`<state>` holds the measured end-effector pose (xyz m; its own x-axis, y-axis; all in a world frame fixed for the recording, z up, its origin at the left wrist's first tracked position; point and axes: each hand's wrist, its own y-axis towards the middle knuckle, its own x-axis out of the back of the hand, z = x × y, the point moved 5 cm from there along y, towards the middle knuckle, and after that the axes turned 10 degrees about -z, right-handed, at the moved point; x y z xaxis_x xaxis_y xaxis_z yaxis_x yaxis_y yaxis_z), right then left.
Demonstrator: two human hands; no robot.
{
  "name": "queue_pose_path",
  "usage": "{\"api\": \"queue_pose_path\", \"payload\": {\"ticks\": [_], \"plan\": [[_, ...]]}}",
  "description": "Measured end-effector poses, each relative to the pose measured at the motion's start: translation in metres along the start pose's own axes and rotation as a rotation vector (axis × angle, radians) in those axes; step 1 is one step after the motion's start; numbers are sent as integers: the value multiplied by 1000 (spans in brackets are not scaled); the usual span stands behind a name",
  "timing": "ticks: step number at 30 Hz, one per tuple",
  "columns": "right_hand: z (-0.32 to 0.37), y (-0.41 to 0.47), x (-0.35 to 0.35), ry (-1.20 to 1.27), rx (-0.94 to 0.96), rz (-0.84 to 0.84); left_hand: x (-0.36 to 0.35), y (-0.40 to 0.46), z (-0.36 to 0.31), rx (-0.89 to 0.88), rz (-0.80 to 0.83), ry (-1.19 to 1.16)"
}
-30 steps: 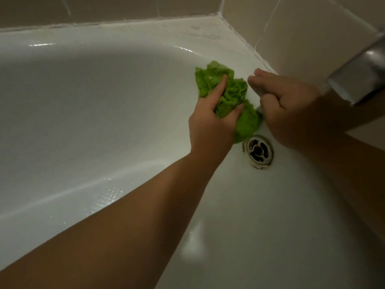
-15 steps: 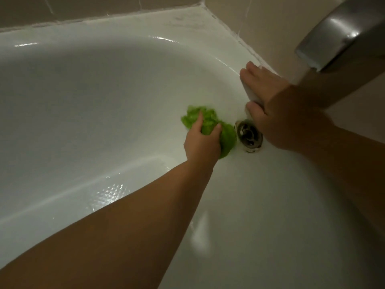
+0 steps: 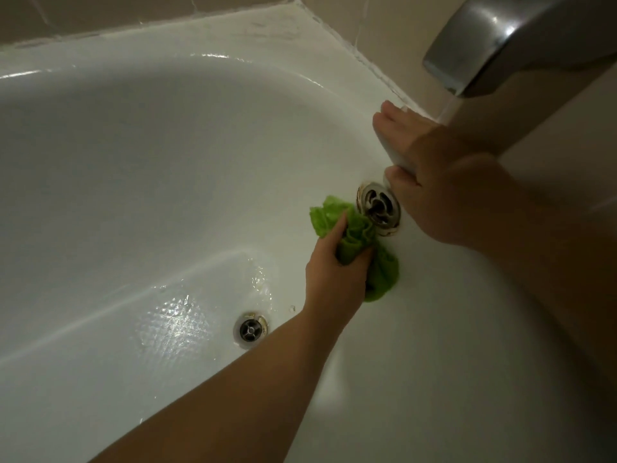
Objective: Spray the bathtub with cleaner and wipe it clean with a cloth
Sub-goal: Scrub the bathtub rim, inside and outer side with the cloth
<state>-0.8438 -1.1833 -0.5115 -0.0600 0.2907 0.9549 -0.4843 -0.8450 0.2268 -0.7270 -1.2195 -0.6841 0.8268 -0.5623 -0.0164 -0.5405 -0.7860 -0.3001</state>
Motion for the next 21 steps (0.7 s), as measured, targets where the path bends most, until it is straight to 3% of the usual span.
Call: {"api": "queue_pose_path", "payload": {"ticks": [2,5,7,12,17,21], "plan": [[0,-2,1,12,-11,-4,0,9,-5,-35,-41,-1],[4,-6,3,-14,15,-17,4,25,8,69,-106,27],[7,-9,5,-30,24,-17,2,13,18,118,-57,39],[3,-10,9,-47,5,0,-1,5,19,13,-6,30],[1,-9,8,-73,-16,6,-5,5,43,208,-80,-2],[0,-7,6,-64,-11,17,-7,8,34,53,-54,0]]}}
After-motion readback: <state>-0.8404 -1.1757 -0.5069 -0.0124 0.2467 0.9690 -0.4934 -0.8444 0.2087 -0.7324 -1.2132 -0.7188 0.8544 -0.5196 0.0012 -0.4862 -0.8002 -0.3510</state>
